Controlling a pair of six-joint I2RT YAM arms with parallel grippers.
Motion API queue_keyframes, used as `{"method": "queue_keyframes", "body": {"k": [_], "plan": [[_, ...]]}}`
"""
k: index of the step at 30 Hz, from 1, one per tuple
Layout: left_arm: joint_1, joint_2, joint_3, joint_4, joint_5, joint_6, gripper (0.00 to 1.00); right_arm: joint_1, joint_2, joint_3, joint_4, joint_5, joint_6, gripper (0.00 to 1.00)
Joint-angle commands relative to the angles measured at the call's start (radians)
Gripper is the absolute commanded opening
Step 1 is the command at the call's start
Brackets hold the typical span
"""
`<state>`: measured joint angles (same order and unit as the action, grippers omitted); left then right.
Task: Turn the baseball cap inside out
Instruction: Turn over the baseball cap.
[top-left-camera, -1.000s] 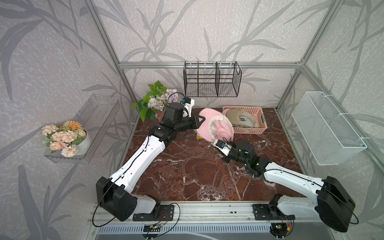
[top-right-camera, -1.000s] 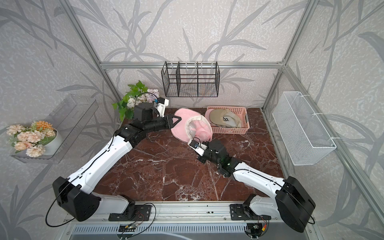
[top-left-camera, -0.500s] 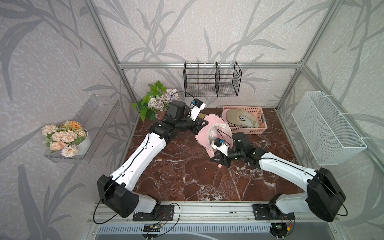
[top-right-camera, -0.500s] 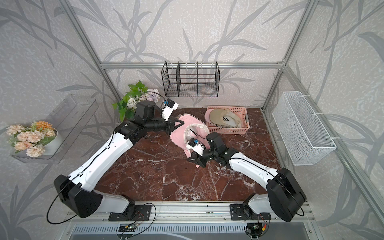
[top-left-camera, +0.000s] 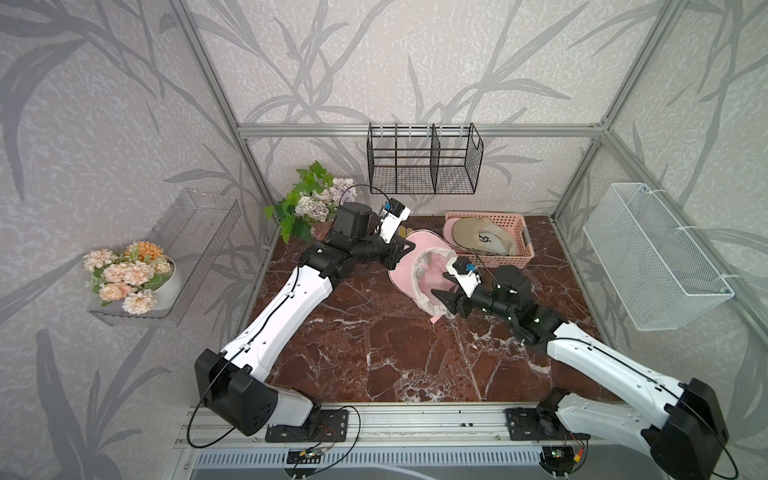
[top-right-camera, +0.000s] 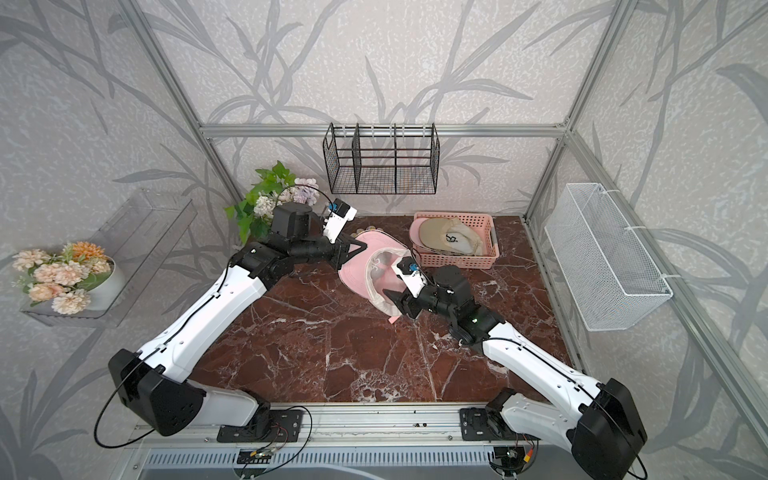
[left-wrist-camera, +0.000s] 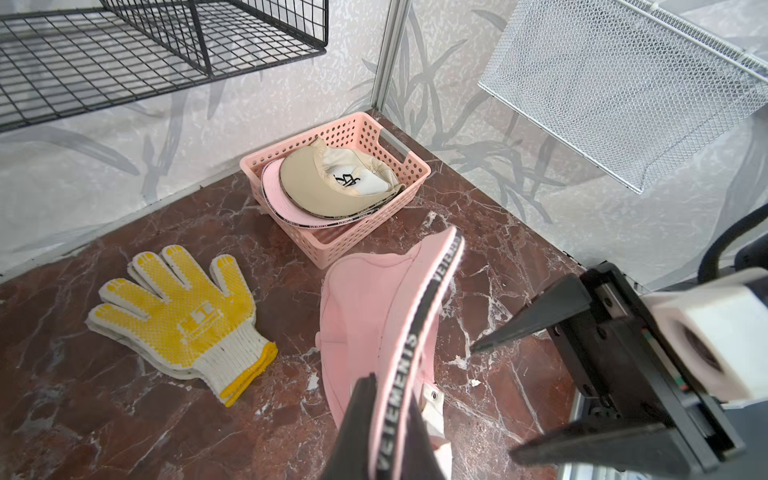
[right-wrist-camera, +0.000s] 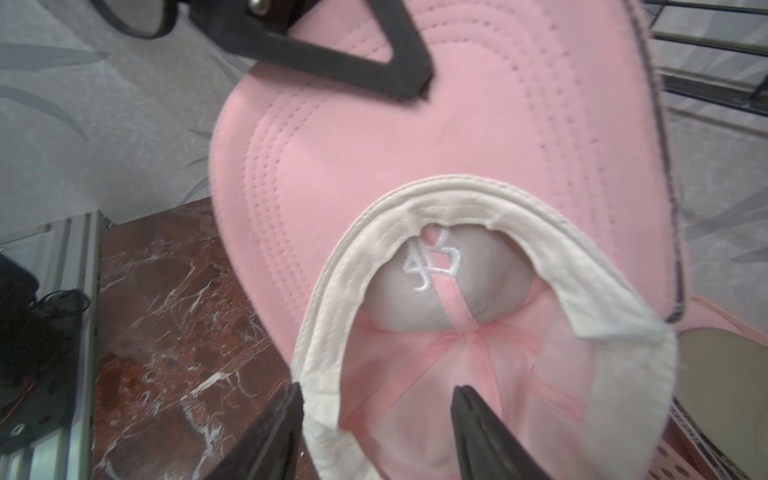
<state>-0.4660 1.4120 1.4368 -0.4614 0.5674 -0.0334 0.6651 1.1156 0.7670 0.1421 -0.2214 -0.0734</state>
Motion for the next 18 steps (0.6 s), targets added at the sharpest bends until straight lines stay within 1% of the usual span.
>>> {"method": "queue_keyframes", "body": {"k": [1,3,4,6,10,13,16,18], "plan": [[-0.005,-0.02,0.003,0.062,0.072,-0.094,0.0,0.031,0.028,-0.01,0.139,0.169,0.037,0.42],[-0.005,-0.02,0.001,0.085,0.121,-0.145,0.0,0.051,0.061,-0.008,0.205,0.214,0.033,0.27],[-0.005,-0.02,-0.001,0.098,0.141,-0.168,0.0,0.057,0.081,0.0,0.218,0.221,0.036,0.21],[-0.005,-0.023,-0.004,0.123,0.167,-0.2,0.0,0.064,0.129,0.034,0.215,0.213,0.04,0.15],[-0.005,-0.035,-0.026,0.188,0.234,-0.258,0.0,0.089,0.207,0.063,0.252,0.289,0.034,0.12],[-0.005,-0.048,-0.049,0.239,0.271,-0.299,0.0,0.096,0.252,0.082,0.255,0.334,0.041,0.11],[-0.005,-0.053,-0.065,0.282,0.303,-0.332,0.0,0.096,0.294,0.103,0.229,0.308,0.057,0.12],[-0.005,-0.05,-0.066,0.282,0.3,-0.335,0.0,0.095,0.306,0.1,0.237,0.283,0.064,0.13]]}}
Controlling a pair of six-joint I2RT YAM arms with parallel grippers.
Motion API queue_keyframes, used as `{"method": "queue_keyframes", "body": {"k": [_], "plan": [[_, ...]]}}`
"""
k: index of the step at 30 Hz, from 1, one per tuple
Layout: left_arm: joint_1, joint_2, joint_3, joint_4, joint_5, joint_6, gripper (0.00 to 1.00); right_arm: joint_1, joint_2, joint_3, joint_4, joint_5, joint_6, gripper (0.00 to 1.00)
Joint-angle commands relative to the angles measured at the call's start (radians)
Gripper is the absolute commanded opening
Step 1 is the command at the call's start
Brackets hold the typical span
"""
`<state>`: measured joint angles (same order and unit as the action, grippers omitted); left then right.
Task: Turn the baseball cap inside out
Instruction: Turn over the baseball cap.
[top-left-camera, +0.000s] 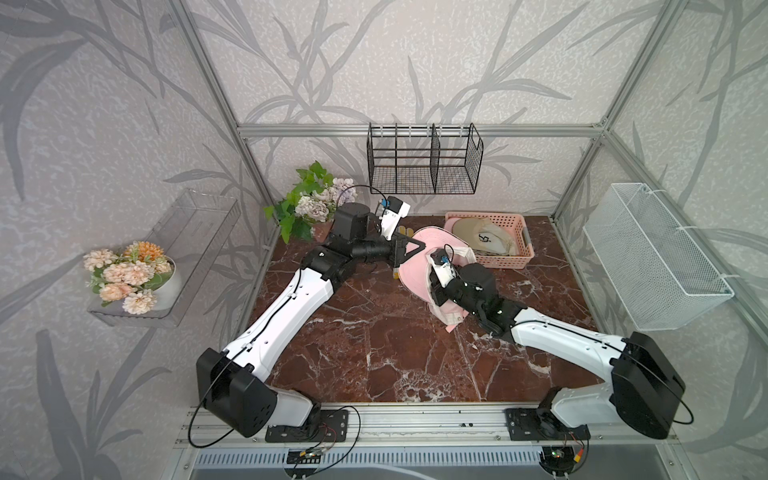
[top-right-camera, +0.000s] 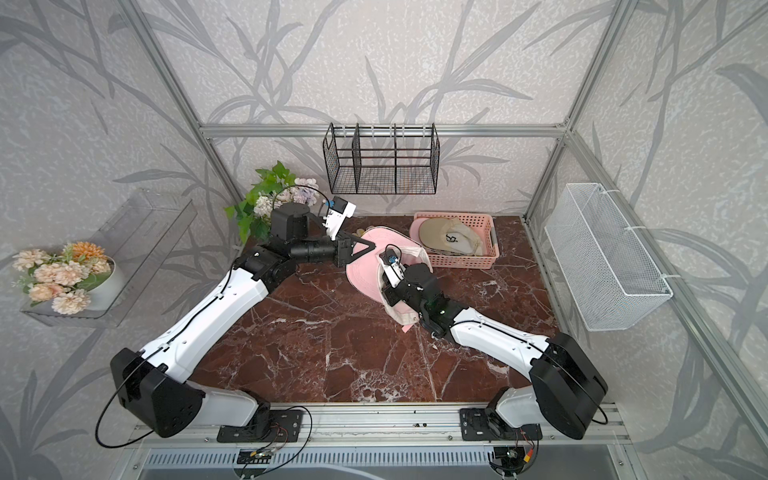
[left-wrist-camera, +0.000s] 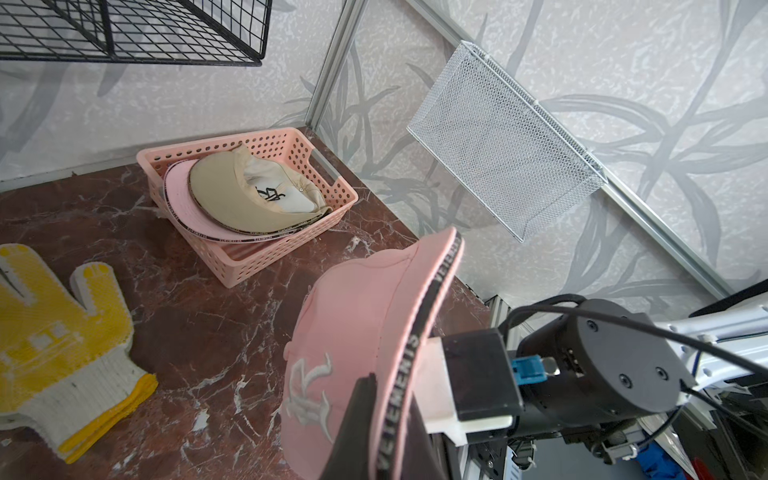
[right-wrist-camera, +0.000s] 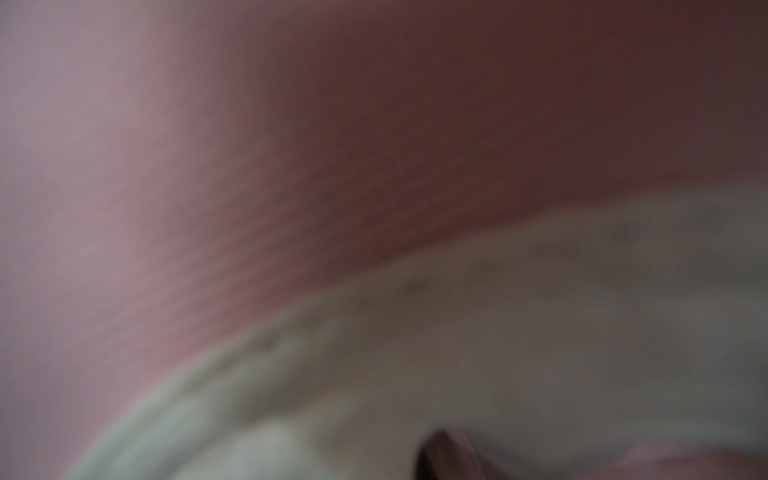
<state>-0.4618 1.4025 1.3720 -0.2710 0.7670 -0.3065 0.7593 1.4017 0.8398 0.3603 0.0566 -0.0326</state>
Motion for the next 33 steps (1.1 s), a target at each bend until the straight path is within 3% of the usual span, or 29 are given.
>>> {"method": "queue_keyframes", "body": {"k": [1,5,11,19,25,29,33], "plan": [[-0.009,-0.039,0.004,0.072,0.081,-0.052,0.0,0.001,0.019,0.015,0.044,0.008,0.03,0.14],[-0.009,-0.024,0.031,-0.024,-0.01,0.0,0.0,-0.001,-0.01,-0.029,0.151,0.1,0.017,0.16],[-0.009,-0.003,0.043,-0.056,-0.017,0.007,0.0,0.0,-0.004,-0.048,0.295,0.28,-0.027,0.1],[-0.008,-0.01,0.053,-0.079,-0.044,0.008,0.0,-0.004,0.06,-0.022,0.216,0.498,-0.032,0.05],[-0.003,-0.017,0.062,-0.094,-0.085,0.007,0.0,-0.027,0.039,-0.07,0.088,0.638,0.048,0.05],[-0.003,-0.014,0.064,-0.095,-0.097,0.007,0.0,-0.034,0.013,-0.102,0.032,0.659,0.071,0.05],[-0.002,-0.008,0.059,-0.094,-0.122,0.013,0.0,-0.034,-0.045,-0.112,-0.019,0.551,0.057,0.06]]}}
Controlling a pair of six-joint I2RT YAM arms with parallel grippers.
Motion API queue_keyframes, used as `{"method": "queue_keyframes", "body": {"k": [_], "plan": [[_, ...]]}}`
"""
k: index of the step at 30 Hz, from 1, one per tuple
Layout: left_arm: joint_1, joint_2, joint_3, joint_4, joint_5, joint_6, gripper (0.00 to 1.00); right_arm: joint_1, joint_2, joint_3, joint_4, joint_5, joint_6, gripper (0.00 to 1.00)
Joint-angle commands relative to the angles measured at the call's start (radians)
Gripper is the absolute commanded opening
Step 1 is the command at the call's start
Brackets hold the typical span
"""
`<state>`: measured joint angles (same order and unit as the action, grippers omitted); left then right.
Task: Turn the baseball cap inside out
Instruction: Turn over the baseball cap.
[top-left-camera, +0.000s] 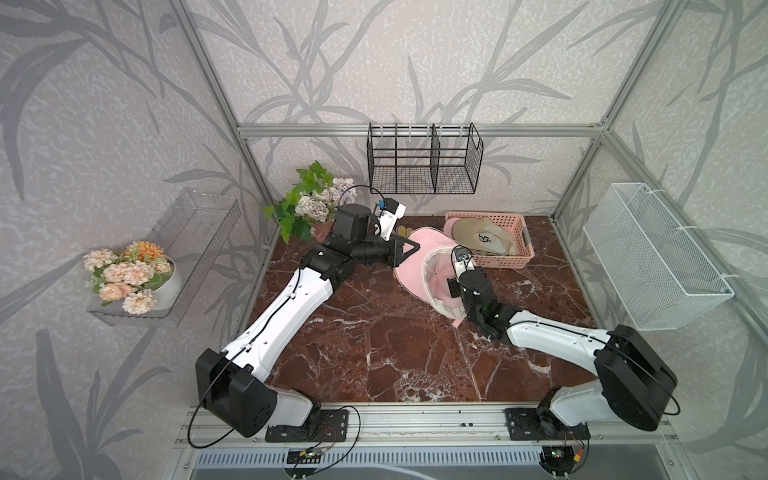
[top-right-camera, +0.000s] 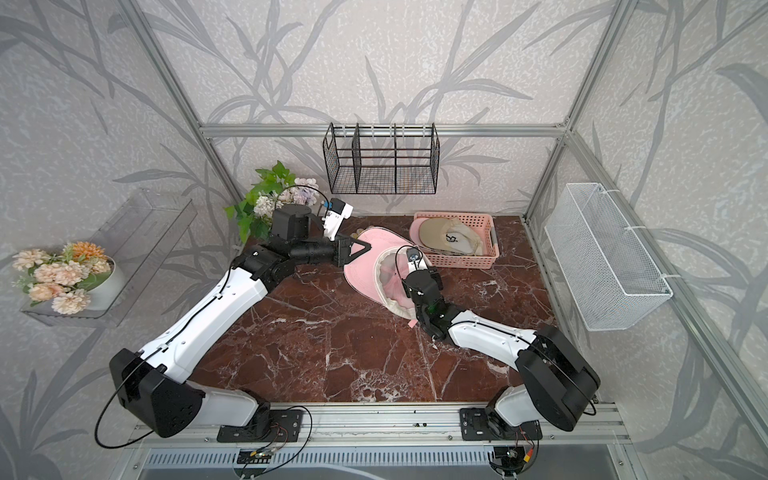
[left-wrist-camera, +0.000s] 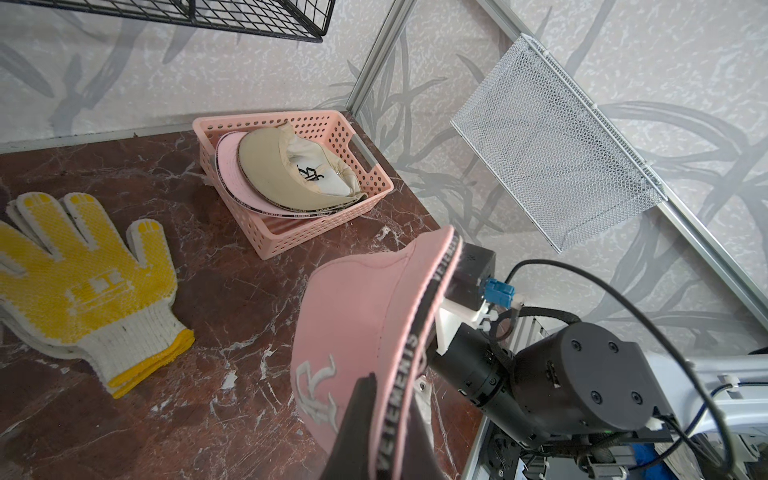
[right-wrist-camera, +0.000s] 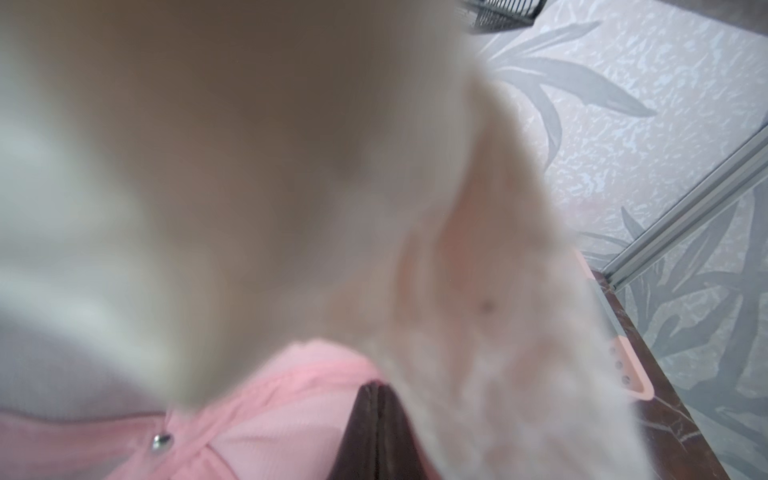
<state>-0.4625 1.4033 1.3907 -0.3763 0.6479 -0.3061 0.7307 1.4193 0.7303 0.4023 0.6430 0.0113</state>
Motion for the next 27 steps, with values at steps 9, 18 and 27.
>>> {"method": "queue_keyframes", "body": {"k": [9,18,27], "plan": [[-0.002,0.01,0.054,0.008,-0.024,0.033,0.0,-0.01,-0.164,0.05,-0.26,-0.626,0.014,0.1],[-0.002,0.034,0.175,-0.104,-0.024,0.102,0.0,-0.009,-0.054,0.086,-0.432,-0.487,0.081,0.09],[-0.004,0.037,0.175,-0.158,-0.046,0.181,0.0,-0.008,-0.119,0.111,-0.407,-0.559,0.073,0.16]]}}
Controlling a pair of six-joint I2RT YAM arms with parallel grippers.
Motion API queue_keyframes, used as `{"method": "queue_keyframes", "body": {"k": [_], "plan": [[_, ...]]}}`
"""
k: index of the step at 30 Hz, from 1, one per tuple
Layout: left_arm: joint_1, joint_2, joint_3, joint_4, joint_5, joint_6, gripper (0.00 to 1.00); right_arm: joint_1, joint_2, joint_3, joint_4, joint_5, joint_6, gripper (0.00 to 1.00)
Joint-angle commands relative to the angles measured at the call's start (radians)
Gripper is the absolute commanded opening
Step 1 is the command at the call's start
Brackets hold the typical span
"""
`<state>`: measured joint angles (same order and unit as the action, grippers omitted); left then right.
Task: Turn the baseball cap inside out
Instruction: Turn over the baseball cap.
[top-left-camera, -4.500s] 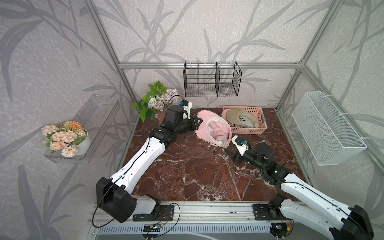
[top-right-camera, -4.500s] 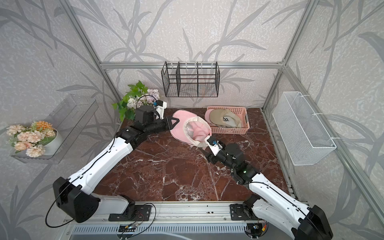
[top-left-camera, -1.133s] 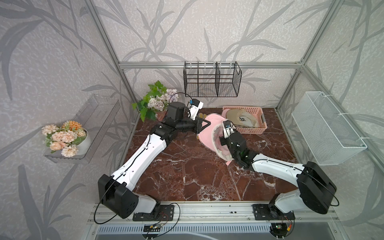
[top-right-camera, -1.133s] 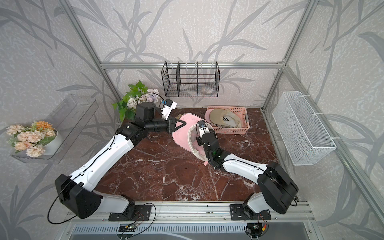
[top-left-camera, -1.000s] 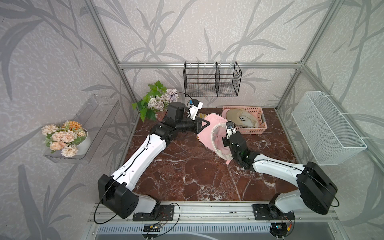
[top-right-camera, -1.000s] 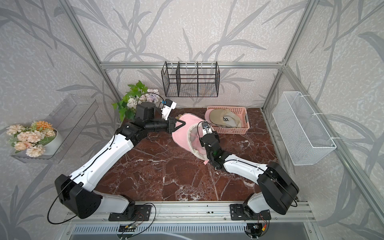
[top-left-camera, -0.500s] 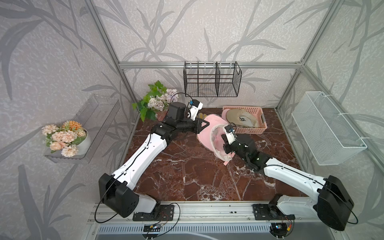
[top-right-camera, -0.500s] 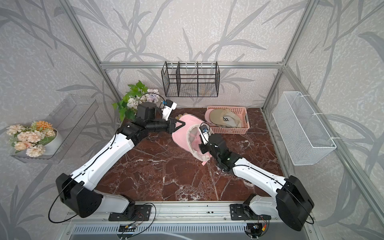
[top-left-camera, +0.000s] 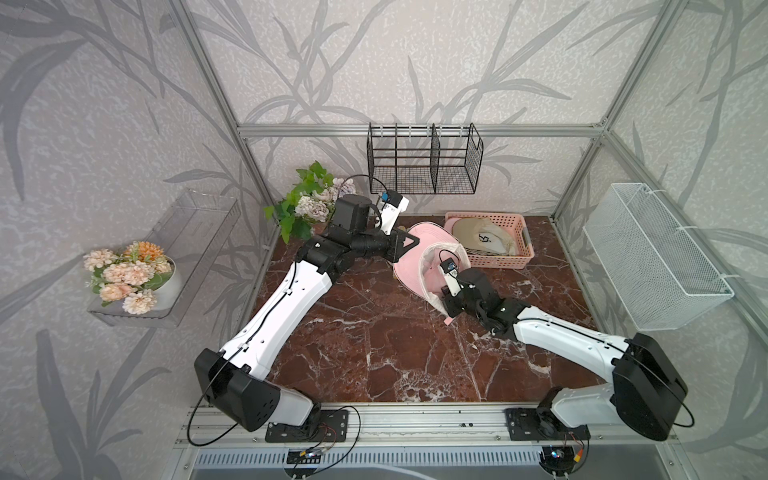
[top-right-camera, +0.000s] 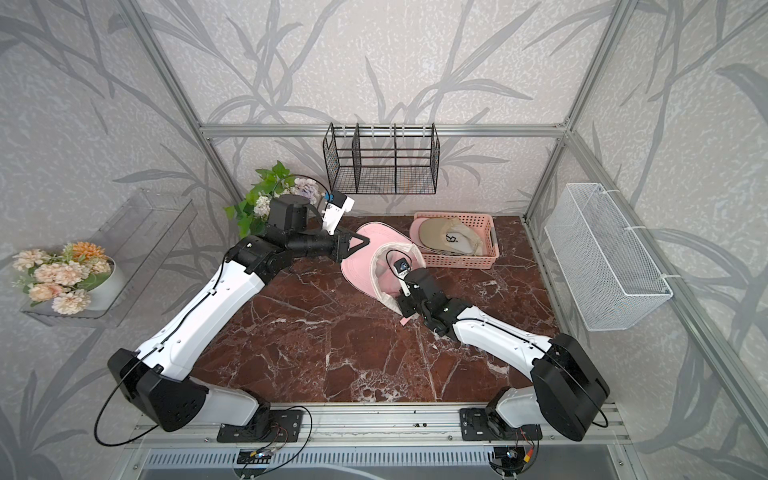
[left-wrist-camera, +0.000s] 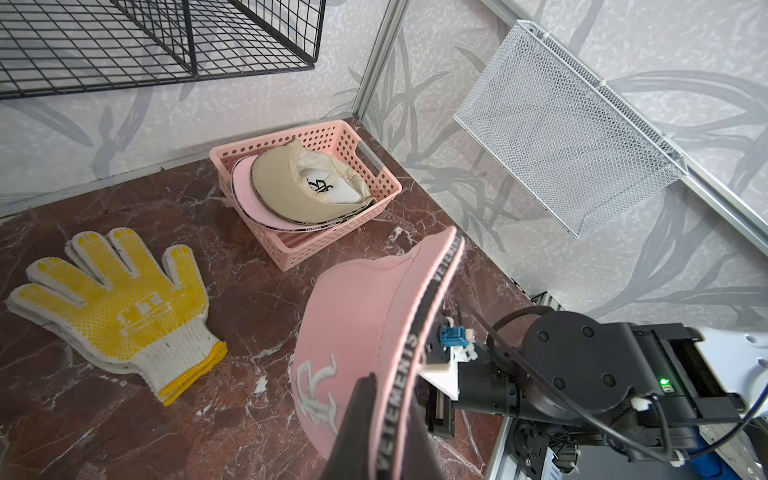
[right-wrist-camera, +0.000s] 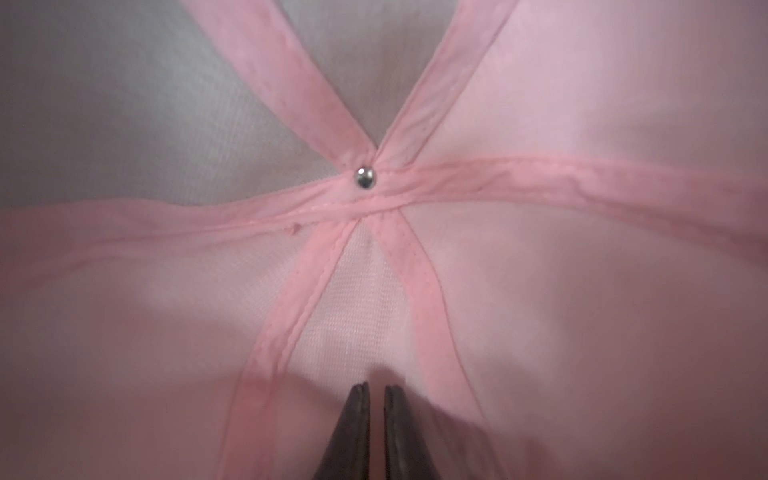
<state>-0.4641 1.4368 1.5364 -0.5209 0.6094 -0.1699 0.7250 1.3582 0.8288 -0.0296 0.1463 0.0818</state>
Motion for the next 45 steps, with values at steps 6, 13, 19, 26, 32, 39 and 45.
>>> {"method": "queue_keyframes", "body": {"k": [6,13,19,26,32,39,45], "plan": [[-0.011,0.022,0.028,-0.016,0.03,0.054,0.0,-0.003,-0.098,0.002,0.182,-0.31,0.052,0.14],[-0.021,0.017,0.035,0.015,0.051,0.028,0.0,0.009,0.048,0.06,0.283,-0.455,0.146,0.1],[-0.017,0.014,0.05,0.025,0.058,0.009,0.0,0.018,0.122,0.075,0.259,-0.54,0.16,0.09],[-0.017,0.011,0.048,-0.002,0.037,0.039,0.0,0.018,0.079,0.061,0.137,-0.242,0.112,0.1],[-0.017,0.018,0.046,-0.037,0.003,0.056,0.0,0.019,0.033,0.018,0.061,0.213,0.097,0.09],[-0.017,0.025,0.049,-0.036,0.01,0.043,0.0,0.016,0.086,0.007,-0.003,0.413,0.075,0.09],[-0.016,0.027,0.053,-0.047,-0.02,0.059,0.0,0.016,0.028,0.013,0.026,0.318,0.054,0.2]]}}
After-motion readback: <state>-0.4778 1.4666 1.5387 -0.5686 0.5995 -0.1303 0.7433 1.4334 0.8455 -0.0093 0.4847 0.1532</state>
